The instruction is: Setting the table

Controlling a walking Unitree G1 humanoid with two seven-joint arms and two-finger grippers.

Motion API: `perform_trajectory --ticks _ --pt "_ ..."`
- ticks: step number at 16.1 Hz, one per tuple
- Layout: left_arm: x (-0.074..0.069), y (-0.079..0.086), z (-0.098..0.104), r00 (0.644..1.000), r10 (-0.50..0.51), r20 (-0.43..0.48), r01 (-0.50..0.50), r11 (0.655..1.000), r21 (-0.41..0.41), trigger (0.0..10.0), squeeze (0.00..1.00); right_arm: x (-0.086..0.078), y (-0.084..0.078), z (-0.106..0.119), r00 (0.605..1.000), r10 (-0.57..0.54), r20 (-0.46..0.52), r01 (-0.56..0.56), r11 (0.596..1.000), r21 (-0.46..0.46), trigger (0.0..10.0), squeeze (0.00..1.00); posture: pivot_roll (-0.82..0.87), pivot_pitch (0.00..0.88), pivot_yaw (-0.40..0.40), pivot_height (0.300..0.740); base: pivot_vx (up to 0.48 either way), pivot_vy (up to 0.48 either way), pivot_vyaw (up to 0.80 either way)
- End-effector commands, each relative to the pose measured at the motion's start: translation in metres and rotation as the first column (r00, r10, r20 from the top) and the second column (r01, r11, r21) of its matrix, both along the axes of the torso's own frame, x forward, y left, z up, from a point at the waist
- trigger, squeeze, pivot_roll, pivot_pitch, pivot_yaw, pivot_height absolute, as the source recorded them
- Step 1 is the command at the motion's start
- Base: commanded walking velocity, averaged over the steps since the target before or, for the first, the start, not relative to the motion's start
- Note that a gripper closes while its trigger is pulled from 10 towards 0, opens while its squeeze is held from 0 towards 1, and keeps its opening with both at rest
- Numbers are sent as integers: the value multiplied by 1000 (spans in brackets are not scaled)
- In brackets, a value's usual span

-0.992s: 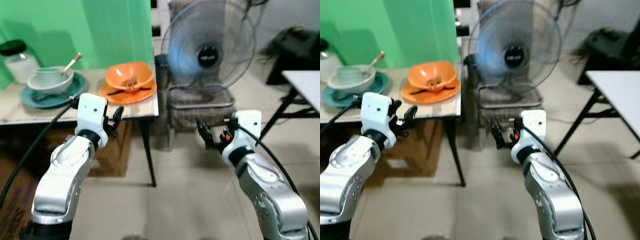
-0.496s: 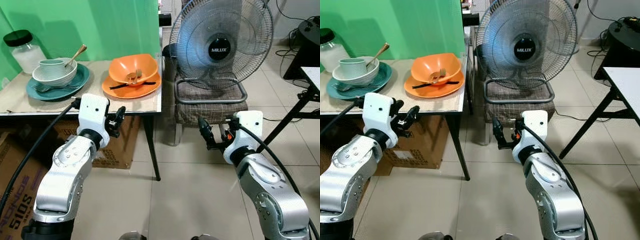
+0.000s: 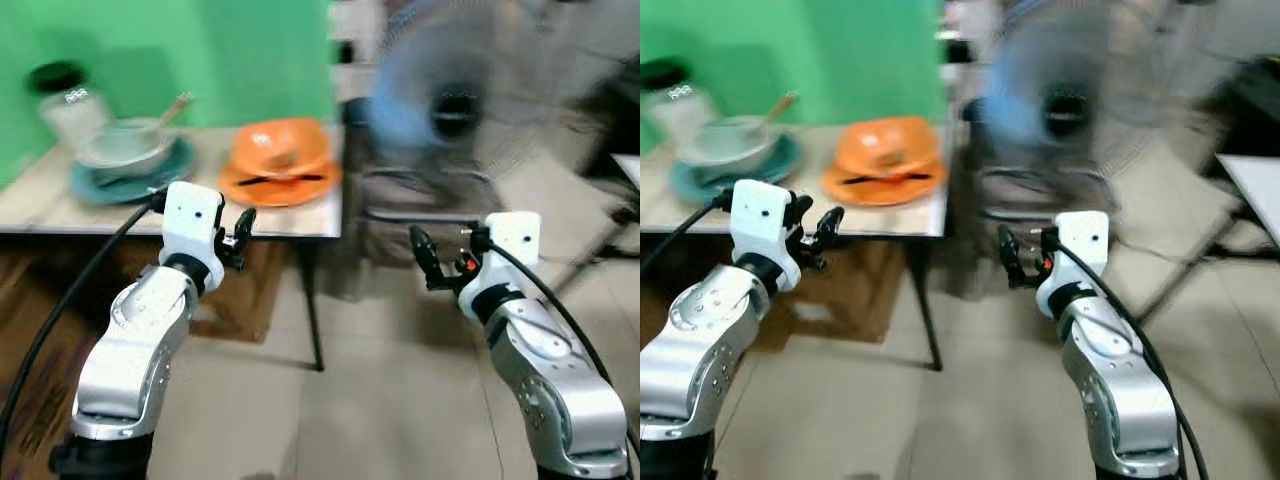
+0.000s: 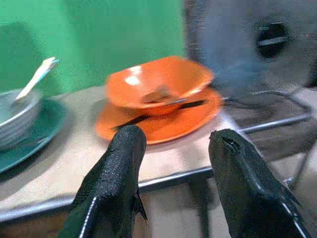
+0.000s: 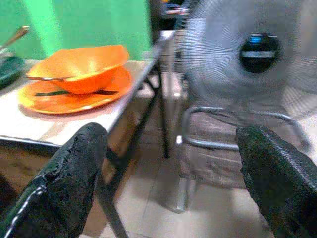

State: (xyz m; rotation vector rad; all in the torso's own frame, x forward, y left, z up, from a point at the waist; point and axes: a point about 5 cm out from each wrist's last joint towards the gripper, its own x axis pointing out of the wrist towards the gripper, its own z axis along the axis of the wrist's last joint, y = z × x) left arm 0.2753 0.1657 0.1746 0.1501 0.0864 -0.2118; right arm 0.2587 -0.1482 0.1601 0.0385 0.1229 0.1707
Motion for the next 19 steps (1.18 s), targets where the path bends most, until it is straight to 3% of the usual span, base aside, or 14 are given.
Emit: perform_trajectory --ticks 1,19 --pt "1 0 1 1000 -4 3 4 1000 0 10000 0 1 3 2 1000 8 10 -8 1000 12 10000 0 46 0 52 740 364 0 0" --pt "1 -3 1 999 -35 6 35 999 15 10000 0 3 4 0 1000 18 10 -18 999 41 10000 0 58 0 36 740 398 0 0"
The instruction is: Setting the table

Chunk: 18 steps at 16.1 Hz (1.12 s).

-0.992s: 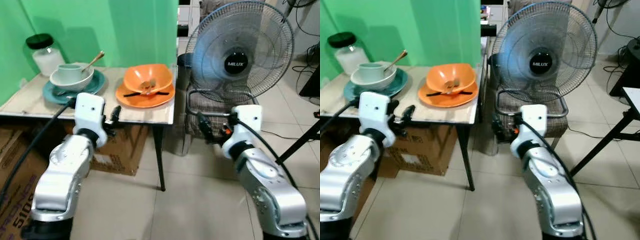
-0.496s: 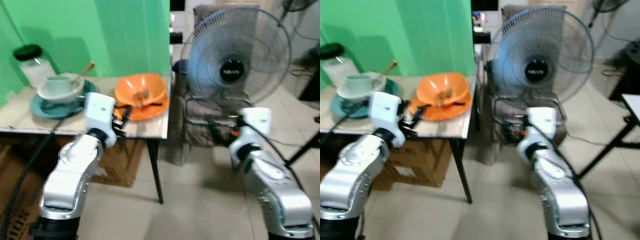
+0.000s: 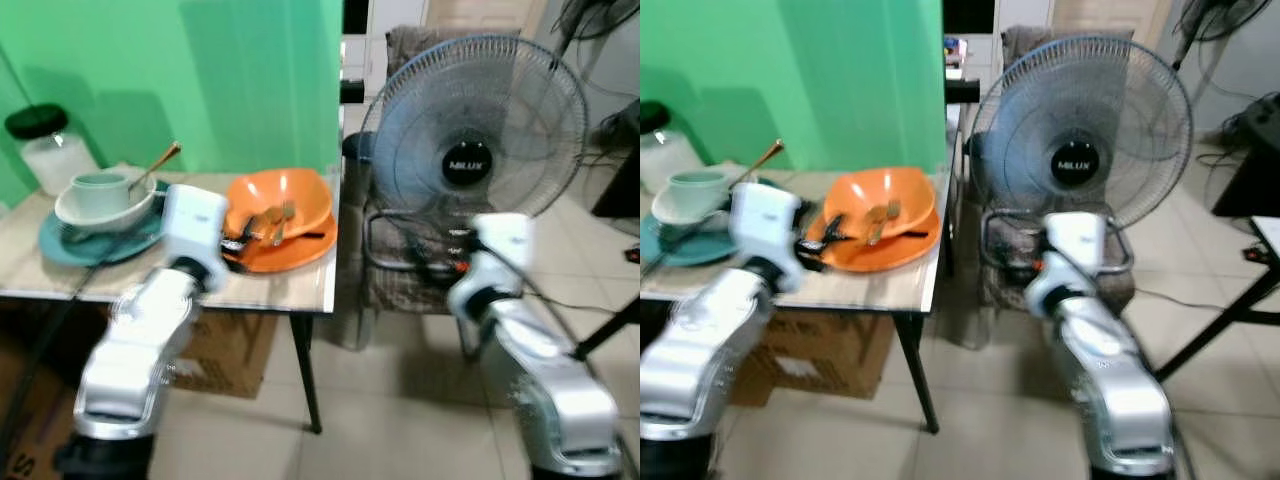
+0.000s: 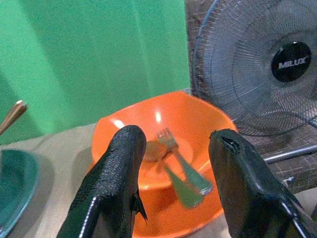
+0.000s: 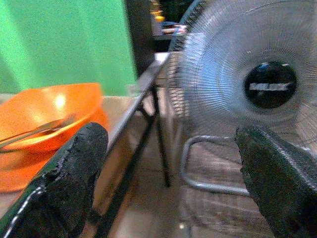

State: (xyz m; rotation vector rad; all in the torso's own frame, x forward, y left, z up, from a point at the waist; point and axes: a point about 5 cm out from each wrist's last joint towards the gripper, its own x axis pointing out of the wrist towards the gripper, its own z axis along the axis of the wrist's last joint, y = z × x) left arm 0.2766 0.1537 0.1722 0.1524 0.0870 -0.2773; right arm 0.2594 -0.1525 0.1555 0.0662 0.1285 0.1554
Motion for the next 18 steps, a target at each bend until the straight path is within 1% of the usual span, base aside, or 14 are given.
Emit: perform_trajectory --ticks 1,3,5,9,10,11,13,14,16,17,18 --pt "-2 10 3 999 32 13 -32 999 18 10000 0 2 9 5 999 43 15 -43 999 20 10000 0 76 0 19 740 401 0 0" --pt "-4 12 3 999 42 14 -42 999 24 10000 0 4 12 5 998 61 19 -61 998 12 10000 0 90 0 7 740 396 0 0" --pt "-8 15 3 999 49 19 -50 998 46 10000 0 7 17 8 994 107 35 -106 994 -21 10000 0 99 0 -2 740 396 0 800" --pt "-14 11 4 1000 0 20 -2 996 84 10000 0 5 24 7 978 207 22 -207 978 -13 10000 0 110 0 -7 740 359 0 800" --pt "-13 11 4 1000 0 22 -2 994 105 10000 0 4 24 5 972 234 11 -234 972 -15 10000 0 110 0 -5 740 0 0 419" --pt "-13 11 4 1000 -8 27 5 995 98 10000 0 5 22 4 974 226 -1 -226 974 5 10000 0 109 0 -3 740 0 0 0" --pt "-13 9 5 999 -39 22 36 994 106 10000 0 9 16 4 979 201 -11 -201 980 7 10000 0 106 0 3 740 0 0 0" --pt "-15 8 4 998 -67 12 65 991 114 10000 0 12 10 6 985 172 -4 -172 985 20 10000 0 103 0 8 740 0 0 0" --pt "-17 7 3 997 -83 1 83 989 122 10000 0 15 5 10 990 141 2 -141 989 34 10000 0 101 0 11 740 0 0 0" --pt "-18 7 2 996 -89 -6 89 989 122 10000 0 19 0 9 995 97 -27 -96 995 36 10000 0 99 0 12 740 0 0 0" --pt "-18 7 0 995 -99 -17 100 987 127 10000 0 22 -3 8 996 71 -61 -68 996 57 10000 0 98 0 15 740 0 0 0"
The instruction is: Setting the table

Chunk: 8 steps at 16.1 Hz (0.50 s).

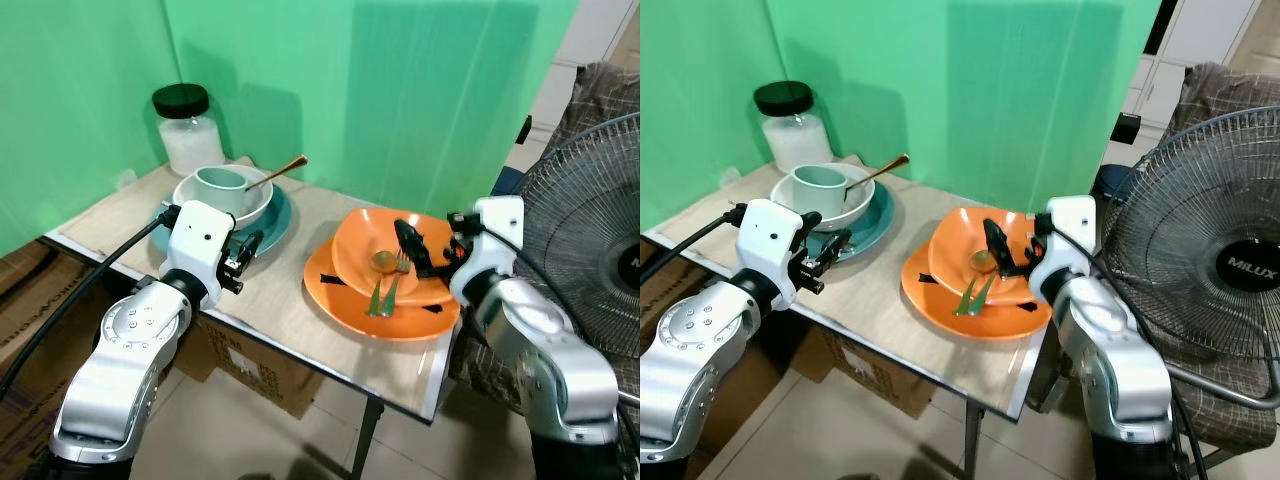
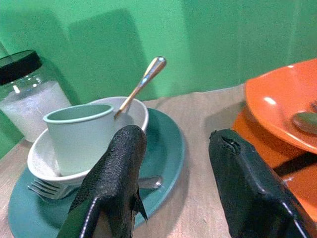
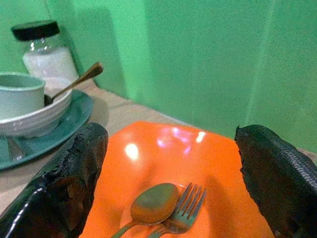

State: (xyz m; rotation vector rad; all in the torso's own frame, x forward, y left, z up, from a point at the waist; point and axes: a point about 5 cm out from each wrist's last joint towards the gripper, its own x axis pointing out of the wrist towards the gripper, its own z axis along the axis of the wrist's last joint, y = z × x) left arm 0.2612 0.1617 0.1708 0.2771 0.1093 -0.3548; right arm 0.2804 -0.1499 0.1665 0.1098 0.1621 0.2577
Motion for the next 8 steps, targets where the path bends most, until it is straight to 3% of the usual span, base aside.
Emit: perform_trajectory --ticks 1,5,7,8 --pt "-2 -1 0 999 -30 -14 30 999 10 10000 0 5 -8 -2 998 -29 -64 32 998 53 10000 0 96 0 16 740 0 0 0" --pt "-3 3 -7 989 -114 -97 113 993 -18 10000 0 22 -29 3 982 -81 -173 93 994 63 10000 0 88 0 22 740 0 0 0" --pt "-6 3 -11 959 -232 -162 216 970 -110 10000 0 25 -44 4 962 -90 -257 109 992 61 10000 0 86 0 19 740 0 0 0" --pt "-10 1 -15 912 -356 -203 310 923 -229 10000 0 24 -53 0 936 -74 -345 111 990 87 10000 0 80 0 18 740 0 0 0"
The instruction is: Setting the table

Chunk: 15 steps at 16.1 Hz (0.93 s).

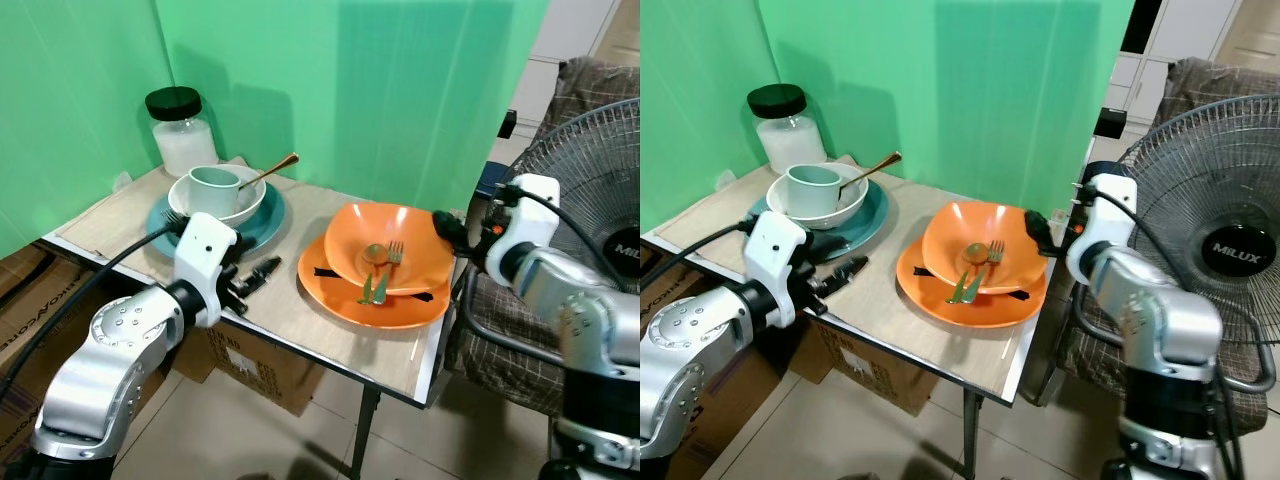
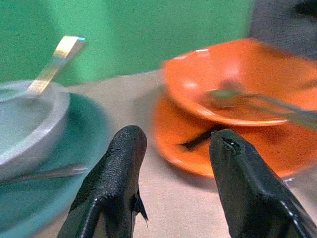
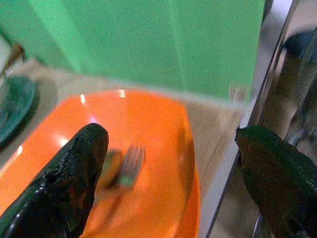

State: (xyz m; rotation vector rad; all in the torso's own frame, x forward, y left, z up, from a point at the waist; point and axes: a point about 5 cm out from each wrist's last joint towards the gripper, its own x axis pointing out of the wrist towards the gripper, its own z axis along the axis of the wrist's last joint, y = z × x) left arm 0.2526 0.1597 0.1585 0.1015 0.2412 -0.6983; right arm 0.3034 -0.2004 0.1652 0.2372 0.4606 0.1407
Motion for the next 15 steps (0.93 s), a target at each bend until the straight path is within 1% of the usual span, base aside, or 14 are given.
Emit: perform_trajectory --ticks 1,2,3,4,5,6,7,9,10,14,15 --pt "-2 3 -4 997 -51 -59 48 997 -53 10000 0 1 -3 1 999 9 -44 -7 999 35 10000 0 80 0 18 740 0 0 0" --pt "-2 5 -5 993 -67 -93 57 993 -107 10000 0 -1 -3 -2 996 25 -85 -19 997 69 8863 0 74 0 22 740 0 0 0" --pt "0 6 -5 988 -92 -122 71 983 -168 10000 0 -2 -2 -5 992 39 -116 -25 993 113 4118 0 67 0 27 740 0 0 0" --pt "0 7 -5 986 -103 -131 78 980 -184 10000 0 -2 -2 -6 991 42 -125 -26 991 130 4118 0 62 0 31 740 0 0 0" --pt "2 8 -7 981 -117 -152 90 980 -175 10000 0 0 1 -9 988 44 -146 -22 989 149 0 0 50 0 40 740 0 0 0" --pt "2 8 -12 974 -142 -179 117 983 -144 10000 0 1 3 -12 983 47 -177 -19 987 162 0 0 46 0 41 740 0 0 0" --pt "1 7 -12 971 -151 -184 126 982 -141 10000 0 1 4 -13 982 46 -184 -15 986 167 0 0 43 0 43 740 0 0 0" --pt "-4 6 -17 958 -182 -222 159 980 -117 10000 0 2 4 -17 972 46 -231 3 978 206 0 0 43 0 39 740 0 0 0" --pt "-4 6 -18 957 -180 -226 159 981 -109 10000 0 3 3 -17 970 46 -237 7 976 218 0 0 44 0 38 740 0 0 0" --pt "-4 7 -18 957 -177 -230 152 981 -123 10000 0 4 -1 -17 962 51 -267 25 962 272 0 0 48 0 30 740 0 0 0" --pt "-4 8 -18 956 -180 -232 154 980 -128 10000 0 4 -1 -18 957 65 -282 23 954 298 0 0 52 0 26 740 0 0 0"
